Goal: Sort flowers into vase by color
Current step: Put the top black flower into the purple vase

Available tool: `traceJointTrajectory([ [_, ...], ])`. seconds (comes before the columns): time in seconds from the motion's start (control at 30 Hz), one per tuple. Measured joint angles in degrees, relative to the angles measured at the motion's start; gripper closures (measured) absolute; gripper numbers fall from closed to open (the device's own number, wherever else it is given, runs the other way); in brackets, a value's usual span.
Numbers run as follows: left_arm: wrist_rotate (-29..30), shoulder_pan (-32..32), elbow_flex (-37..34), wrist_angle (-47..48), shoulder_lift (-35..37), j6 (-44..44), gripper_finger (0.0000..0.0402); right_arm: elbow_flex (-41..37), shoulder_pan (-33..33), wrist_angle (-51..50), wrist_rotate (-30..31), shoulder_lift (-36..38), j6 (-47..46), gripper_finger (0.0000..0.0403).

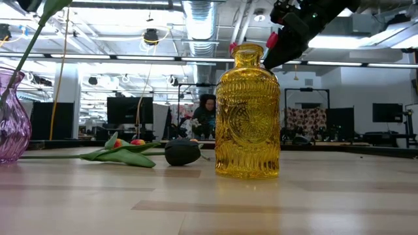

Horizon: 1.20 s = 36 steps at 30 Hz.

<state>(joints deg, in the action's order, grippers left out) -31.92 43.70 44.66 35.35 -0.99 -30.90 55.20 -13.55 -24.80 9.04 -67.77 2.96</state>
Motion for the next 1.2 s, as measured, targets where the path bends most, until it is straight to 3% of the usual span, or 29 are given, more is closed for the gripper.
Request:
traceJointTrajectory([
  [0.27,9.9,-11.8,-2.4,-1.0,0.0,-0.3,0.04,0.0,0.0,0.0,0.0,0.0,0.0,0.0157],
  [0.57,13.5,-24.1,-10.9,-11.3,0.0,0.6,0.04,0.0,0.0,0.0,0.0,0.0,0.0,0.0157],
  [1.2,18.6,-25.3,-8.9,-12.5,0.0,6.5,0.0401,0.0,0.0,0.0,0.0,0.0,0.0,0.0157],
])
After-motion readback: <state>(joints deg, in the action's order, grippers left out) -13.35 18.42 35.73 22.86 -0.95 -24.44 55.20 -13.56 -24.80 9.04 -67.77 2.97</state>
